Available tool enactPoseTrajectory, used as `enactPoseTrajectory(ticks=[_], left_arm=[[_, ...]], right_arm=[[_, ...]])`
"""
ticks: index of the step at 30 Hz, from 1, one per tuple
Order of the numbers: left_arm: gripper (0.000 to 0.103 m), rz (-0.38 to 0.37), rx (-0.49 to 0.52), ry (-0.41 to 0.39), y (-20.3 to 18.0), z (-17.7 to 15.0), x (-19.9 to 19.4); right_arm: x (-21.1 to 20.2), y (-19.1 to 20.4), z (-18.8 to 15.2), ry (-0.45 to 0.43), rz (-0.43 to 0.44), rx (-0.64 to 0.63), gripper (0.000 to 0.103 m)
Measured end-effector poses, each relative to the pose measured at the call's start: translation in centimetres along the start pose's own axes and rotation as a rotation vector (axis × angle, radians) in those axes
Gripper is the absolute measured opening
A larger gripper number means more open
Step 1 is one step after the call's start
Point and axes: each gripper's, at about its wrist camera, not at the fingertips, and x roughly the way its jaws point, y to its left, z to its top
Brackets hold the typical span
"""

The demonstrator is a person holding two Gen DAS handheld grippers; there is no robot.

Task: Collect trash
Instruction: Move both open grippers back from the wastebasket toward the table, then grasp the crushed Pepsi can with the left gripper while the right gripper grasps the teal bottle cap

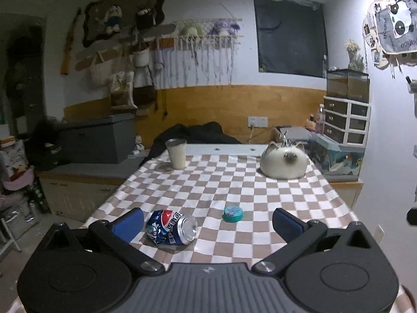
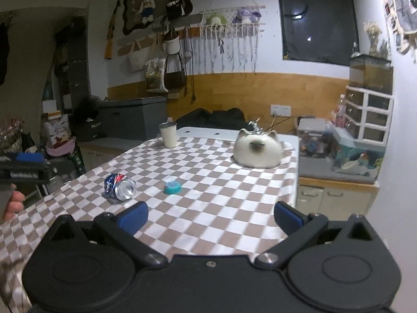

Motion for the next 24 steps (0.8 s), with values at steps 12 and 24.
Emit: enactPoseTrajectory(ticks=[12,24], left_arm=[[0.103,-0.073,0.048,0.01,5.3,-5.1,14.1],[0.103,-0.135,0.074,0.054,7.5,-6.2,20.8]], right_arm=[[5.7,1.4,-1.2,0.059,-0.048,0.007,0.103],[11.5,4.1,-1.9,0.117,-0.063,-0.08,0.103]])
